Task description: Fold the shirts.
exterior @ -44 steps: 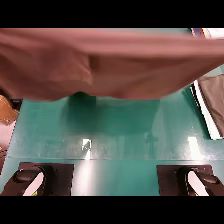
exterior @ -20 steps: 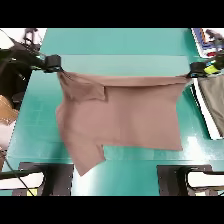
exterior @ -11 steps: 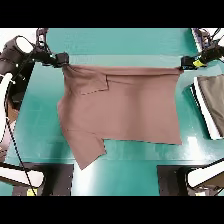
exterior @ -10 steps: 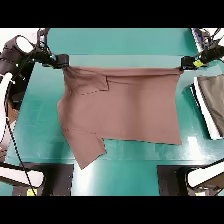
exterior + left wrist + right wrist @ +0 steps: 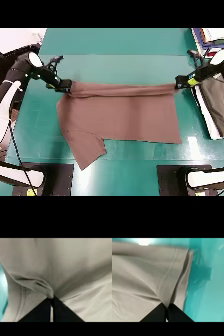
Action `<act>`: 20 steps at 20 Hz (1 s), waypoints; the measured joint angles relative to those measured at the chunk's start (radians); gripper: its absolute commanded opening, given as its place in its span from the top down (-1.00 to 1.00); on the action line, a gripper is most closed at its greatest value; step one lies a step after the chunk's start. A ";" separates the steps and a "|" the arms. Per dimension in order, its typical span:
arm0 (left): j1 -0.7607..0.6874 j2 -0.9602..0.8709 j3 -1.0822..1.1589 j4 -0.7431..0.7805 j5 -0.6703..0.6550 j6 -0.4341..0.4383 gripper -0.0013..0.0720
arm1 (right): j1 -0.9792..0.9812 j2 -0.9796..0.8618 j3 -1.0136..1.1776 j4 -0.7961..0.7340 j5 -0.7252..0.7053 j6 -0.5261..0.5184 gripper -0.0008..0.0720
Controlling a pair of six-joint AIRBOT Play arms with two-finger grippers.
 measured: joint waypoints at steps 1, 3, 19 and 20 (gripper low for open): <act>0.001 0.000 -0.020 0.001 0.002 0.000 -0.45 | 0.002 0.006 -0.025 0.011 -0.007 0.000 -0.05; 0.005 0.010 -0.046 0.001 -0.001 -0.003 -0.35 | 0.002 0.016 -0.060 0.031 -0.013 0.000 -0.11; 0.085 0.720 -0.777 -0.056 -0.087 -0.132 -0.35 | -0.115 0.500 -0.445 0.174 -0.029 0.000 -0.11; 0.085 0.745 -0.826 -0.079 -0.087 -0.140 -0.35 | -0.116 0.514 -0.455 0.180 -0.039 0.000 -0.11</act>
